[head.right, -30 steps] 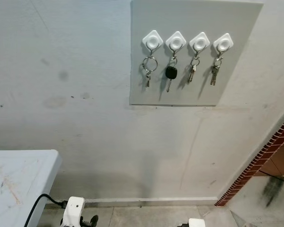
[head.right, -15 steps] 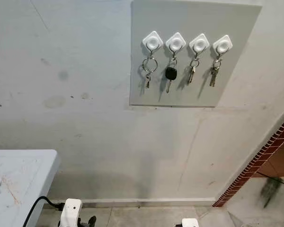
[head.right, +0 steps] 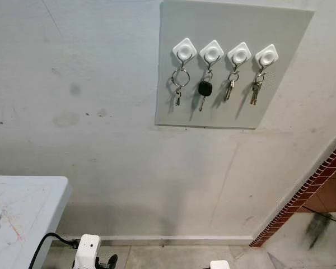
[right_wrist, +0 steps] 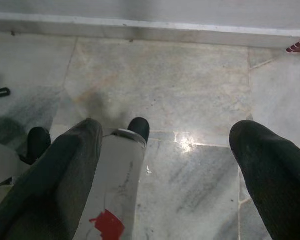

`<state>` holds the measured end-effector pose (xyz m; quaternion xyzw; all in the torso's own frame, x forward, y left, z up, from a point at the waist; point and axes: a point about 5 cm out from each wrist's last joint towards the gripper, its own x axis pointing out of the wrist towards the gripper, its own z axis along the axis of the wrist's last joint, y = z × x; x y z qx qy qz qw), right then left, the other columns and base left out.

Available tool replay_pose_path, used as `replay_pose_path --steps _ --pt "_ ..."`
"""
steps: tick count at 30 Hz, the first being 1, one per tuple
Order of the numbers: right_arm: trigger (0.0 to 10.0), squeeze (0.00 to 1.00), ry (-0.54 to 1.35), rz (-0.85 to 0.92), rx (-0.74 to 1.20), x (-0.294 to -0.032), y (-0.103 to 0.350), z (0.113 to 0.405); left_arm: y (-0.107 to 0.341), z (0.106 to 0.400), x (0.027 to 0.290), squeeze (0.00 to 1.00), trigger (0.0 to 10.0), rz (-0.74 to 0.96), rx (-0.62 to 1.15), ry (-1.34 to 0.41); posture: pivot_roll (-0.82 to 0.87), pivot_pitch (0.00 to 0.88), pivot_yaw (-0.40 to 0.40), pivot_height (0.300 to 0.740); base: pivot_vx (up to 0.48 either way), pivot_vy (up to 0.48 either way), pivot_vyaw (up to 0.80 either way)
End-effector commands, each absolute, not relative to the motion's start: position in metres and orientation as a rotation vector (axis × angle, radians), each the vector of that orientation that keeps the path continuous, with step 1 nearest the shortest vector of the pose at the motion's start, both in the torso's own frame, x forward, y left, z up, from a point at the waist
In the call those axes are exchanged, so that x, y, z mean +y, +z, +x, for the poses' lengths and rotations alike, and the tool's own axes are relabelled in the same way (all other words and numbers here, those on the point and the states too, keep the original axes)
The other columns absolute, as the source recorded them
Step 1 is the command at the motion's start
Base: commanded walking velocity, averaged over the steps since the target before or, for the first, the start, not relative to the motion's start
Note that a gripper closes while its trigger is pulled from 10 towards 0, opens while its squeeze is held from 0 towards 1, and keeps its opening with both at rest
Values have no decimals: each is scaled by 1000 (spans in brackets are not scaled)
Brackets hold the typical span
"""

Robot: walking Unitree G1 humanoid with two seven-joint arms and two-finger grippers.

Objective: Hang keys on a hook

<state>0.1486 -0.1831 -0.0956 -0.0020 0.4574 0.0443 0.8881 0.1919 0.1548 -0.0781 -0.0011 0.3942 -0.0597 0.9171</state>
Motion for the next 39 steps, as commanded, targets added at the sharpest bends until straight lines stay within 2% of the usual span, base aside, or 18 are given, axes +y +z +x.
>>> replay_pose_path --steps 1,26,30,39 --pt "10000 0 82 -17 976 -188 -97 144 -82 184 161 0 10000 4 839 -105 61 0 -69 740 0 0 0" --pt "10000 0 40 -2 993 -192 -99 138 -79 191 155 0 10000 32 828 -163 37 0 -50 740 0 0 0" --pt "10000 0 8 20 989 -192 -99 138 -79 191 155 0 10000 49 836 -183 14 0 -13 740 0 0 0" --pt "10000 0 2 38 983 -188 -99 140 -77 194 157 0 10000 59 829 -188 16 0 -8 740 0 0 0"
